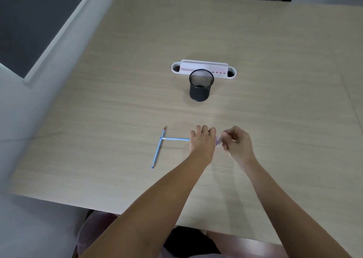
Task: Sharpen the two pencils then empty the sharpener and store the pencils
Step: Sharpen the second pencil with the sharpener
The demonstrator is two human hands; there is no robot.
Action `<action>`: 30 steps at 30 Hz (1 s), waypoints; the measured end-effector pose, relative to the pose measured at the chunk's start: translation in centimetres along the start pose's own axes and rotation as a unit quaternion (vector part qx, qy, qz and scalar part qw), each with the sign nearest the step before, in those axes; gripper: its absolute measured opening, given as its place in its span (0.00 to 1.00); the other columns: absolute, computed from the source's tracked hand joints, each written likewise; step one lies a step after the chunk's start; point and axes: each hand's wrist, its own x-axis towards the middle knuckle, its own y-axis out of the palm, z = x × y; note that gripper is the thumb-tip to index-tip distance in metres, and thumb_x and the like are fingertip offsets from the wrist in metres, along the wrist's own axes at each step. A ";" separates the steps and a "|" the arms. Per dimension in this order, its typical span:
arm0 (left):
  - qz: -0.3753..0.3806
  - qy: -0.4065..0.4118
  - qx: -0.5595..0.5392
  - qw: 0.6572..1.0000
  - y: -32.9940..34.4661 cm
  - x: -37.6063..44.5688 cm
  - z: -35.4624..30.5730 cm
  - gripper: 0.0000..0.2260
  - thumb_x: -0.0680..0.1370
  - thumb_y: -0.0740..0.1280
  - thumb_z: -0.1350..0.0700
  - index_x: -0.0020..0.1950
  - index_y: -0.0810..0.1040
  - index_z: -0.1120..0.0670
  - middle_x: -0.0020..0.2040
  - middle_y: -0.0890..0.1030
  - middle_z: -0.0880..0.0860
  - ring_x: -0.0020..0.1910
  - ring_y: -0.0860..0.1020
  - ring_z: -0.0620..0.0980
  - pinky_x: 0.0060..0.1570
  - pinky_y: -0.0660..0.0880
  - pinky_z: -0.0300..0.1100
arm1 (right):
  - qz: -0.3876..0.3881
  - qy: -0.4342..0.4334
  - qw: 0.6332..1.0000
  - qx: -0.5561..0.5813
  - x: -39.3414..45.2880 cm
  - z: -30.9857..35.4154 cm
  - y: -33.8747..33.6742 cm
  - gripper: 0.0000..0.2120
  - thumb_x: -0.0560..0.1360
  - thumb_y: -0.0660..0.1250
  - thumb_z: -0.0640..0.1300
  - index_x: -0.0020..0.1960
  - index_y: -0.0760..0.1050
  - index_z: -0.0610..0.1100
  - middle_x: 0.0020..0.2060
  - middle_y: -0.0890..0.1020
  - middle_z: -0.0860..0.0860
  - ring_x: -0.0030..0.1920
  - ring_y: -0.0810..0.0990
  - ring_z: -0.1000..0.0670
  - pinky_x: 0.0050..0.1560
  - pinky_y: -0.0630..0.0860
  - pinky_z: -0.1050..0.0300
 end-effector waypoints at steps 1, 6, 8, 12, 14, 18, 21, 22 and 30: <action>-0.001 -0.001 -0.001 1.000 0.0 0.0 0.0 0.26 0.69 0.72 0.59 0.63 0.65 0.55 0.60 0.70 0.56 0.59 0.68 0.56 0.54 0.67 0.46 | -0.017 -0.003 1.000 -0.023 1.3 0.0 0.3 0.07 0.72 0.64 0.41 0.35 0.73 0.42 0.29 0.79 0.45 0.27 0.73 0.47 0.31 0.69 0.57; 0.002 0.005 0.001 1.000 -0.3 -0.1 0.1 0.26 0.69 0.72 0.62 0.63 0.65 0.56 0.60 0.70 0.56 0.58 0.69 0.57 0.52 0.67 0.46 | -0.017 0.140 0.988 -0.066 4.2 -2.3 2.4 0.12 0.72 0.66 0.45 0.31 0.75 0.45 0.26 0.76 0.48 0.31 0.74 0.44 0.34 0.73 0.53; 0.002 0.006 0.014 1.000 -0.4 -0.1 0.0 0.27 0.68 0.72 0.63 0.63 0.65 0.56 0.60 0.70 0.56 0.58 0.69 0.56 0.52 0.67 0.45 | -0.027 0.134 0.986 -0.096 2.4 -3.6 3.0 0.13 0.71 0.64 0.41 0.28 0.70 0.45 0.24 0.73 0.49 0.30 0.72 0.44 0.31 0.68 0.57; 0.004 0.010 0.028 1.000 -0.3 0.0 0.0 0.27 0.69 0.71 0.63 0.64 0.64 0.56 0.60 0.69 0.56 0.59 0.68 0.56 0.53 0.66 0.45 | -0.021 0.107 0.992 -0.065 -3.2 -3.8 2.9 0.14 0.75 0.57 0.39 0.30 0.67 0.42 0.24 0.71 0.47 0.22 0.71 0.50 0.25 0.69 0.58; -0.003 0.012 0.030 0.999 -0.4 -0.1 0.1 0.26 0.69 0.70 0.64 0.64 0.64 0.56 0.61 0.69 0.56 0.59 0.68 0.56 0.54 0.66 0.46 | -0.004 0.093 0.995 -0.042 -4.2 -2.6 1.9 0.16 0.78 0.56 0.41 0.34 0.71 0.38 0.25 0.75 0.46 0.19 0.71 0.54 0.22 0.68 0.63; -0.009 0.011 0.015 1.000 -0.3 -0.2 0.1 0.22 0.72 0.70 0.61 0.63 0.65 0.56 0.60 0.70 0.56 0.59 0.68 0.57 0.54 0.66 0.46 | -0.012 0.026 0.998 -0.055 -0.4 -0.2 0.7 0.17 0.77 0.56 0.43 0.31 0.70 0.39 0.25 0.77 0.44 0.23 0.73 0.49 0.29 0.69 0.59; -0.004 0.007 0.007 1.000 -0.4 -0.2 0.0 0.23 0.71 0.71 0.61 0.62 0.66 0.56 0.59 0.71 0.55 0.58 0.69 0.56 0.53 0.66 0.46 | -0.023 0.056 0.994 -0.092 3.4 -0.6 1.8 0.15 0.75 0.59 0.45 0.34 0.74 0.39 0.30 0.79 0.43 0.29 0.75 0.45 0.33 0.71 0.57; -0.001 0.006 0.008 1.000 -0.3 -0.2 0.0 0.24 0.70 0.72 0.61 0.63 0.66 0.55 0.59 0.71 0.55 0.58 0.69 0.56 0.52 0.66 0.45 | -0.019 0.082 0.992 -0.094 3.9 -1.0 2.2 0.12 0.75 0.60 0.43 0.38 0.76 0.39 0.32 0.80 0.44 0.29 0.75 0.45 0.31 0.71 0.58; 0.012 0.003 0.033 0.999 -0.4 0.0 0.0 0.28 0.69 0.72 0.63 0.64 0.63 0.56 0.61 0.69 0.54 0.61 0.68 0.54 0.58 0.65 0.47 | 0.014 0.111 0.990 -0.090 -3.2 -3.7 2.3 0.11 0.75 0.56 0.35 0.35 0.70 0.36 0.29 0.74 0.43 0.22 0.73 0.50 0.21 0.68 0.65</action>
